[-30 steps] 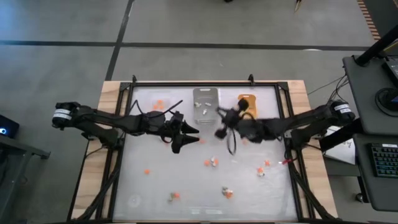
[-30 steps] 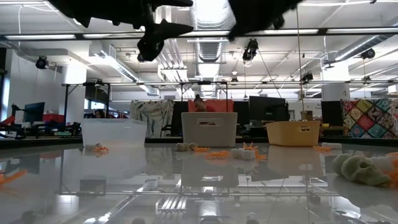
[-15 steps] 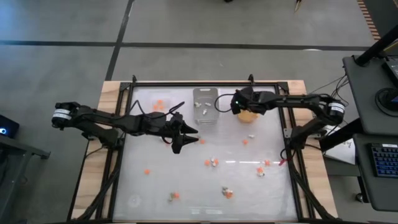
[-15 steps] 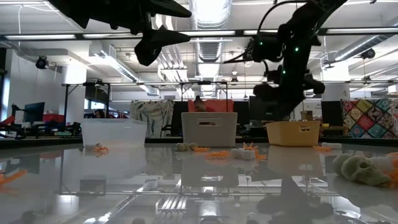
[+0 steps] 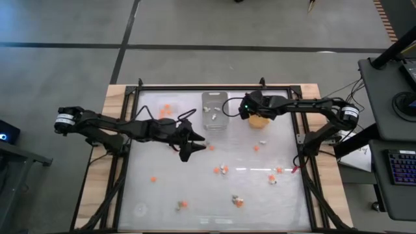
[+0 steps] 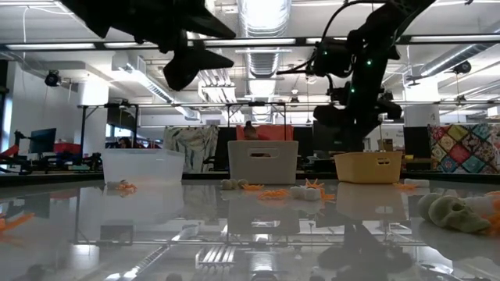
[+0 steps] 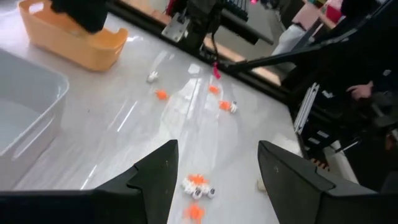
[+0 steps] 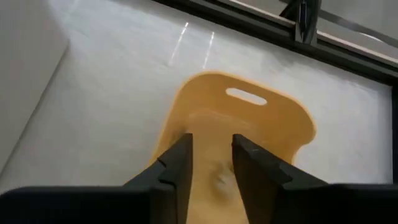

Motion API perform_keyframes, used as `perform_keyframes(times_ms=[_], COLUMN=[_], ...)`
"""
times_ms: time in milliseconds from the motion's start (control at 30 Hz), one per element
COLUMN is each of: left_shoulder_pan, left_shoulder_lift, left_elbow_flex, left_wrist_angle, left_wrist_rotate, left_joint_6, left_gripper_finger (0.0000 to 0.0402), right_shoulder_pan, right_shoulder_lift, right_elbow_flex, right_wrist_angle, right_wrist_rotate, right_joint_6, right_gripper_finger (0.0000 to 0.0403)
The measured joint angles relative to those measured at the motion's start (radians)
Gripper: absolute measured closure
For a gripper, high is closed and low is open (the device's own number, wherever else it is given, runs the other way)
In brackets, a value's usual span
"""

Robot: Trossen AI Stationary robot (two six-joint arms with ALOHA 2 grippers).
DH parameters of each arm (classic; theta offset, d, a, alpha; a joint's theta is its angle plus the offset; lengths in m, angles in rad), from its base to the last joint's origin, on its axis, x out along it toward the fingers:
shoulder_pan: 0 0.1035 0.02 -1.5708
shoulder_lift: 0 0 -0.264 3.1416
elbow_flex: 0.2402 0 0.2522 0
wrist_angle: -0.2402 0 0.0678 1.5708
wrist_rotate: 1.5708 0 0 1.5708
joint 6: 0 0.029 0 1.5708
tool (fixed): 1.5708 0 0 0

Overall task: Sort Halloween decoration
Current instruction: Put the cream white skull toy into the yellow bin

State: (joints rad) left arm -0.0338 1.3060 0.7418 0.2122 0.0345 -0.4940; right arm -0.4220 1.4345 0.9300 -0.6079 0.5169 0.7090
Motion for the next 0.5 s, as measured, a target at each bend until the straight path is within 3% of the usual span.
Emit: perform_keyframes(times_ms=[333, 500], left_shoulder_pan=[-0.023, -0.078], left_shoulder_lift=[0.0, 0.0], left_elbow_flex=[-0.038, -0.11], left_wrist_angle=[-0.041, -0.026], left_wrist_rotate=[-0.008, -0.121], left_joint_6=[0.056, 0.19], left_gripper_finger=[0.0198, 0.0198], right_shoulder_pan=[0.109, 0.227], right_shoulder_lift=[-0.018, -0.04], right_elbow_flex=[0.084, 0.115], right_wrist_angle=[-0.004, -0.004], right_wrist_rotate=[0.0, 0.017], right_joint_6=[-0.048, -0.078], right_gripper_finger=[0.0275, 0.028])
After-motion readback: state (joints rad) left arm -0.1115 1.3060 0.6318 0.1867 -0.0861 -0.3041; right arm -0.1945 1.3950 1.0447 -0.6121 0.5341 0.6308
